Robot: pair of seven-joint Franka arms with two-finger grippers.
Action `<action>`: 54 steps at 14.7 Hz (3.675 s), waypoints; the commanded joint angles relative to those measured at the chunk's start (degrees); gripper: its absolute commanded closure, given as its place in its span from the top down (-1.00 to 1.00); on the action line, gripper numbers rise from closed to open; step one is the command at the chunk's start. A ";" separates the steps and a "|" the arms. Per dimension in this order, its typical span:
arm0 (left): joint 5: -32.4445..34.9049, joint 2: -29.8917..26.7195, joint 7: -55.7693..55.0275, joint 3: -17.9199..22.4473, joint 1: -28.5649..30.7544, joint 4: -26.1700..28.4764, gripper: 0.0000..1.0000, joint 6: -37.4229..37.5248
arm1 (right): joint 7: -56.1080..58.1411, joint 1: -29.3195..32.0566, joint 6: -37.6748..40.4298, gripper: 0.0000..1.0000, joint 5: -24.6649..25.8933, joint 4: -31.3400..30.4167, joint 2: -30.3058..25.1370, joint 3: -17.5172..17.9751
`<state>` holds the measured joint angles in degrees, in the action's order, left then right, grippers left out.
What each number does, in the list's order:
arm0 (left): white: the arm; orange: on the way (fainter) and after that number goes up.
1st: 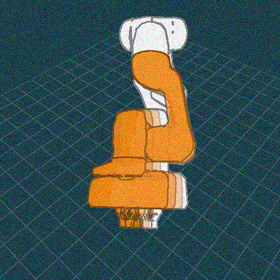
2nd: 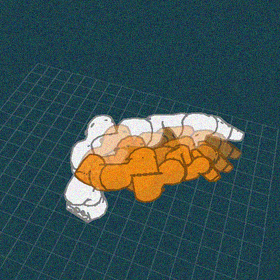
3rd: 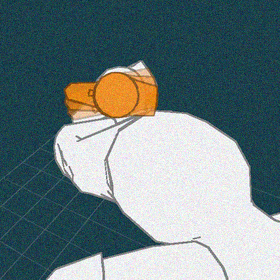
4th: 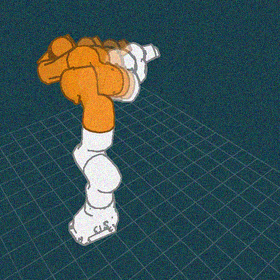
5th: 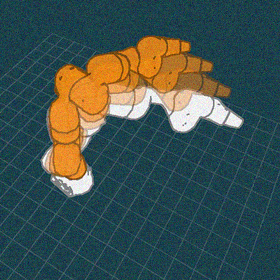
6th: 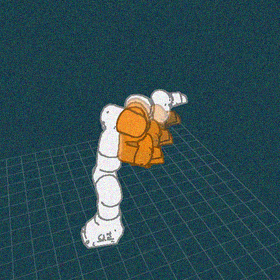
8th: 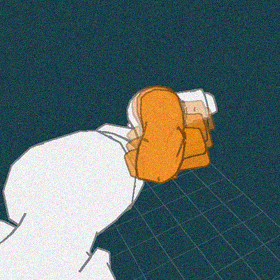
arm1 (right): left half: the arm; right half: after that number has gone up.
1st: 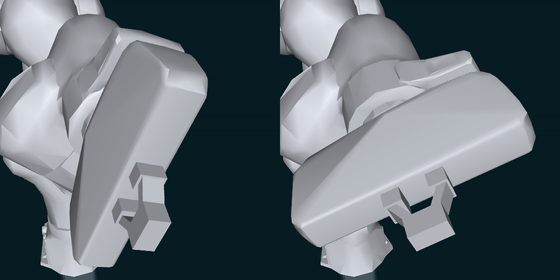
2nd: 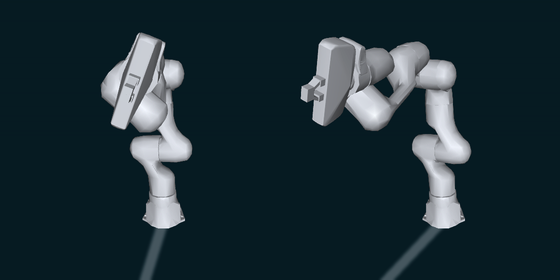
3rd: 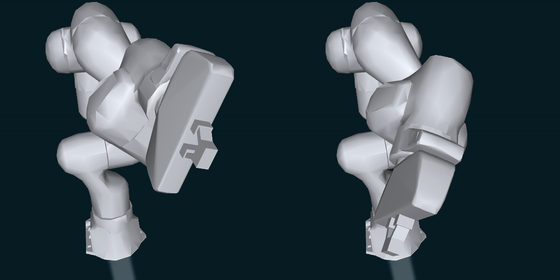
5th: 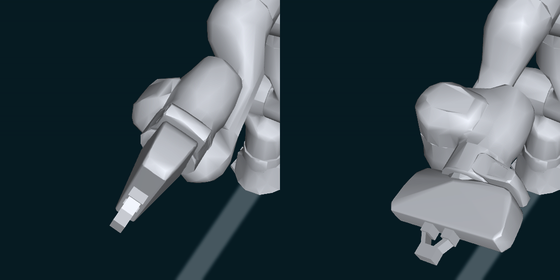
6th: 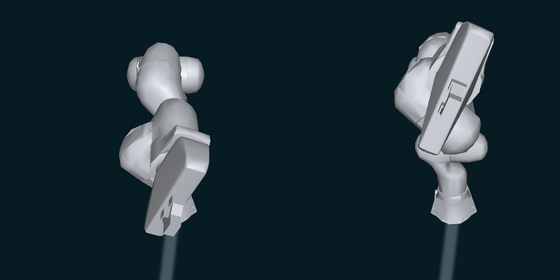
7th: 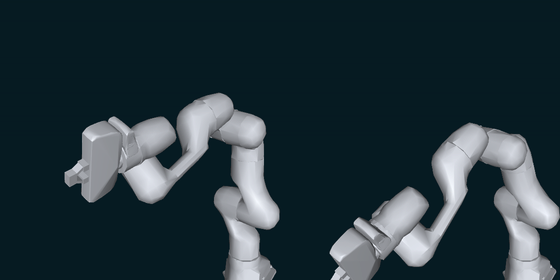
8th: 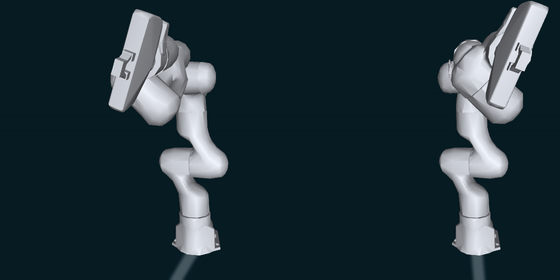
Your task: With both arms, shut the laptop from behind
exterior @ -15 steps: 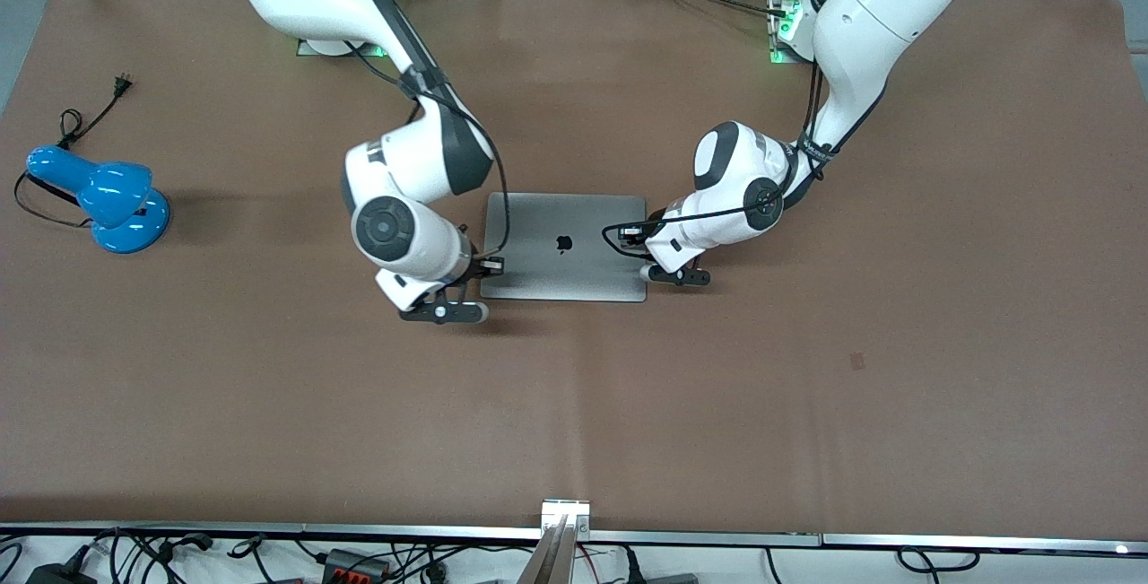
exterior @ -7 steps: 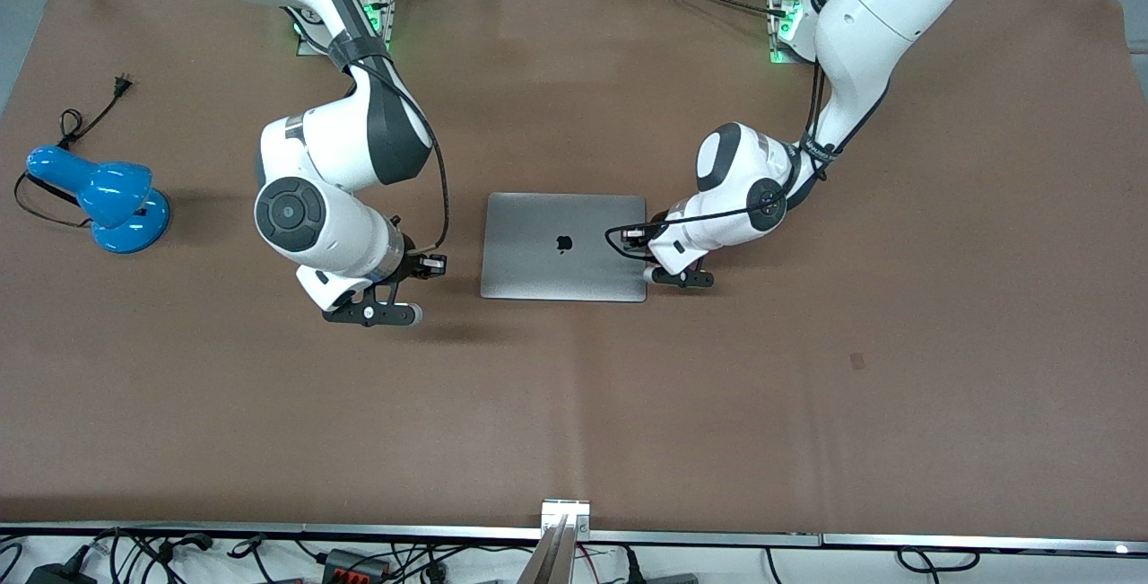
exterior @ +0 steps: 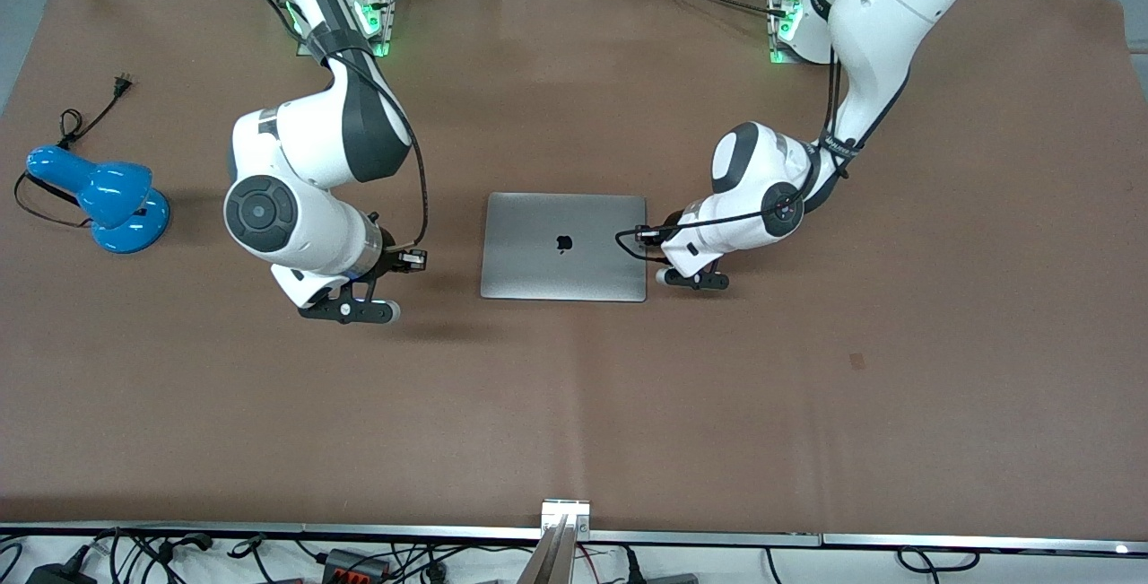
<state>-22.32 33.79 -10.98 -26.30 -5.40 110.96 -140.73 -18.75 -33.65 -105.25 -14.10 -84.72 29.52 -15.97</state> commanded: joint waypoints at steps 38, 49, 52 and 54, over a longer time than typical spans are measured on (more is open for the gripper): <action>20.47 -31.68 2.19 22.35 4.96 -19.64 1.00 56.28 | 21.30 36.38 9.26 1.00 11.45 6.32 -16.16 15.89; 20.83 -32.03 2.72 24.28 4.96 -19.29 1.00 56.53 | 20.86 35.67 5.40 1.00 14.10 -16.00 -32.77 16.15; 20.74 -32.03 2.72 24.28 4.96 -19.29 1.00 56.62 | 19.81 35.85 9.88 1.00 13.92 -16.97 -34.35 16.15; 20.74 -32.03 2.72 24.28 4.96 -19.29 1.00 56.71 | 19.80 35.85 9.72 1.00 14.01 -17.94 -35.06 16.06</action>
<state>-2.73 1.87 -8.95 -2.31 -0.15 91.95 -84.11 1.32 1.43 -95.67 -0.97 -100.26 -3.36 -0.66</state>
